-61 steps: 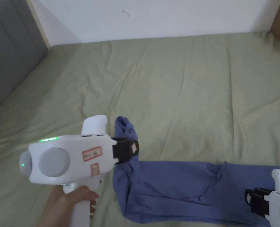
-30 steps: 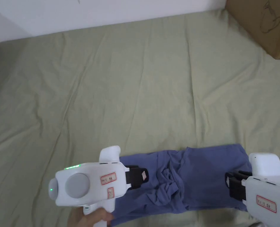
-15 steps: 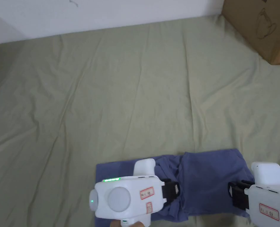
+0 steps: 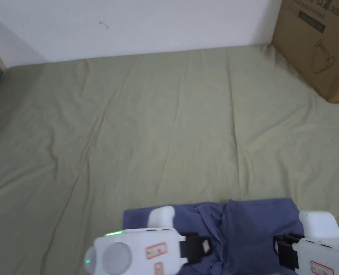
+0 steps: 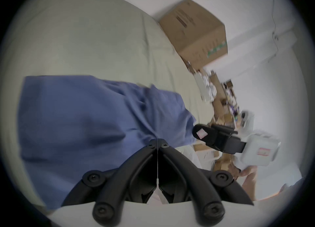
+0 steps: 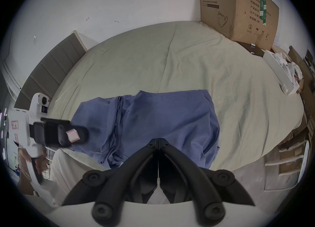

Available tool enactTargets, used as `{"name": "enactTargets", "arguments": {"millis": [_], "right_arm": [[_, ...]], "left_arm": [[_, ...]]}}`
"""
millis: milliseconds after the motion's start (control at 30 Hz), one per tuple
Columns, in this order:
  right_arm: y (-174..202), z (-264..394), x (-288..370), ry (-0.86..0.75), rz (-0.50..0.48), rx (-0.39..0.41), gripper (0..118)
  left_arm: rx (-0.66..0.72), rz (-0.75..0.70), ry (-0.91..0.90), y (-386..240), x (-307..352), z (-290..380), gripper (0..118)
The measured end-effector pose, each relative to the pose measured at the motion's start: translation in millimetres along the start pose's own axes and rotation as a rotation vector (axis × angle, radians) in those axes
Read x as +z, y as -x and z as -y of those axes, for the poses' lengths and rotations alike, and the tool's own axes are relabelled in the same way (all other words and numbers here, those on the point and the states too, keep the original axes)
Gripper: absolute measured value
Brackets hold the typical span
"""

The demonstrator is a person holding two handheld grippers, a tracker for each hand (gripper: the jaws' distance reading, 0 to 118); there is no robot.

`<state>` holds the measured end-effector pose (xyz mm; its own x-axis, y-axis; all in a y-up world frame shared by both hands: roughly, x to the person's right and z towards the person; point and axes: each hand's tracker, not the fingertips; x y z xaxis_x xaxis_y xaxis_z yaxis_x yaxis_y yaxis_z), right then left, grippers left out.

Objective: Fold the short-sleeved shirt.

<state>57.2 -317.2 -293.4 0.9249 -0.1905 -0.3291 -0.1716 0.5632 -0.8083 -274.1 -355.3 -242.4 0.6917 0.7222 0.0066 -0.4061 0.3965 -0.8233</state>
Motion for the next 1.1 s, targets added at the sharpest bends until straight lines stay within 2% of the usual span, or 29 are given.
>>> {"name": "enactTargets", "arguments": {"millis": [133, 233, 267, 300, 333, 367, 400, 433, 467, 567, 633, 733, 767, 800, 833, 867, 900, 933, 1000, 1100], "right_arm": [[8, -2, -1, -0.002, -0.009, 0.018, 0], [15, -3, -3, 0.004, -0.014, 0.035, 0], [17, -4, -4, 0.006, -0.014, 0.038, 0], [19, -5, -5, 0.007, -0.015, 0.04, 0], [21, -7, -7, 0.01, -0.019, 0.042, 0], [23, -8, -8, 0.014, -0.022, 0.042, 0], [25, -9, -9, 0.019, -0.024, 0.043, 0], [27, -10, -9, 0.02, -0.024, 0.048, 0], [30, -11, -9, 0.021, -0.021, 0.059, 0], [37, -13, -9, 0.026, -0.018, 0.083, 0], [39, -14, -12, 0.033, -0.017, 0.089, 0], [44, -15, -16, 0.047, -0.01, 0.101, 0], [45, -16, -17, 0.053, -0.011, 0.104, 0], [46, -16, -18, 0.058, -0.012, 0.107, 0], [48, -16, -18, 0.06, -0.012, 0.11, 0], [49, -15, -18, 0.062, -0.013, 0.115, 0], [50, -16, -19, 0.066, -0.017, 0.12, 0], [50, -16, -19, 0.069, -0.02, 0.124, 0], [51, -16, -19, 0.071, -0.015, 0.134, 0], [49, -18, -21, 0.074, -0.016, 0.129, 0]], "left_arm": [[0.095, -0.071, -0.1, 47, 61, -2, 0], [0.179, -0.038, -0.109, 82, 93, 3, 0], [0.2, -0.038, -0.132, 90, 100, 6, 4], [0.223, -0.033, -0.147, 100, 106, 9, 18], [0.247, -0.035, -0.148, 111, 106, 8, 41], [0.281, -0.03, -0.143, 121, 105, 9, 80], [0.306, -0.01, -0.131, 131, 102, 9, 103], [0.333, 0.006, -0.134, 138, 99, 11, 115], [0.37, 0.041, -0.147, 142, 94, 11, 118], [0.453, 0.137, -0.176, 155, 81, 9, 118], [0.49, 0.209, -0.19, 142, 73, 8, 118], [0.494, 0.273, -0.124, 148, 54, -1, 117], [0.484, 0.278, -0.104, 148, 48, -3, 106], [0.484, 0.273, -0.103, 145, 45, -4, 77], [0.486, 0.262, -0.091, 145, 43, -6, 27], [0.487, 0.167, -0.04, 142, 39, -6, 8], [0.463, 0.074, -0.015, 142, 35, -2, 8], [0.45, 0.085, -0.008, 146, 35, -1, 8], [0.554, 0.235, -0.051, 159, 42, 0, 8], [0.466, 0.158, -0.038, 160, 61, -6, 8]]}}
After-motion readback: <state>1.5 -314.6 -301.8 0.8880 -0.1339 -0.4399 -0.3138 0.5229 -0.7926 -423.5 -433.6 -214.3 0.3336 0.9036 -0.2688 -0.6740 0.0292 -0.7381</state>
